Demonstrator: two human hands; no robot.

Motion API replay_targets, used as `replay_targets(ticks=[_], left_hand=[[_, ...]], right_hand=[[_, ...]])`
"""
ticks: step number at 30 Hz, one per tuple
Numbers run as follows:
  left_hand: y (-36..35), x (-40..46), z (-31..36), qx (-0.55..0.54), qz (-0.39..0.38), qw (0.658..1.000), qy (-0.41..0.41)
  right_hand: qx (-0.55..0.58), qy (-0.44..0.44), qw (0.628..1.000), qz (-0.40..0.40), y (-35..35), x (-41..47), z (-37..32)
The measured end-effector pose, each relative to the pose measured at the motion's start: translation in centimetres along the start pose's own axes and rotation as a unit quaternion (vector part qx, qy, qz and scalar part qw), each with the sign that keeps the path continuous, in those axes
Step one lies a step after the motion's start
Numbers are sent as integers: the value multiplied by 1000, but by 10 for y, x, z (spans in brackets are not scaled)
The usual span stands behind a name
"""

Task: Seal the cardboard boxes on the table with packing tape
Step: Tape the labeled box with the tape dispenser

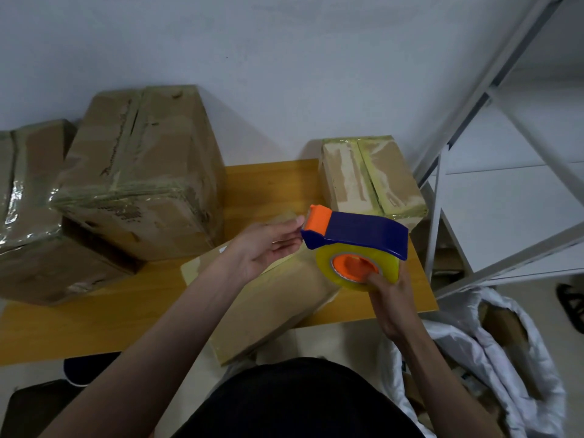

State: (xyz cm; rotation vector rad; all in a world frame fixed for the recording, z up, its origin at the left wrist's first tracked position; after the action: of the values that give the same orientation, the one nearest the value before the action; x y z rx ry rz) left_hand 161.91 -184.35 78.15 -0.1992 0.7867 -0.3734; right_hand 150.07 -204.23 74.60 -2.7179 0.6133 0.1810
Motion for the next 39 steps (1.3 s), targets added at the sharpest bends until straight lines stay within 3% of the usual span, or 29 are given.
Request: replay_targets(ticks=[21, 31, 39], left_hand=[[-5, 12, -3, -51, -18, 998, 19], [-2, 21, -3, -3, 6, 998, 58], [7, 39, 13, 179, 39, 983, -18]], right_hand=[[57, -32, 998, 10, -6, 11, 5], [37, -35, 998, 29, 7, 14, 9], [35, -37, 998, 34, 6, 13, 4]])
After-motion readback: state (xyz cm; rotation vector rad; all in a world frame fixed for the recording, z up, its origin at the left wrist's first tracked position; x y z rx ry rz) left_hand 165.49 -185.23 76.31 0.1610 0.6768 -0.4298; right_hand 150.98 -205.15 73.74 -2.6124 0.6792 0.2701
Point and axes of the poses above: each hand's wrist, its own x-axis towards the middle knuckle, its own y-axis out of the back of the hand, z = x × y, the point moved 9 cm from there along x, towards the middle knuckle, and after that the axes turned 1 degree about -z, right-handed, at the moved point
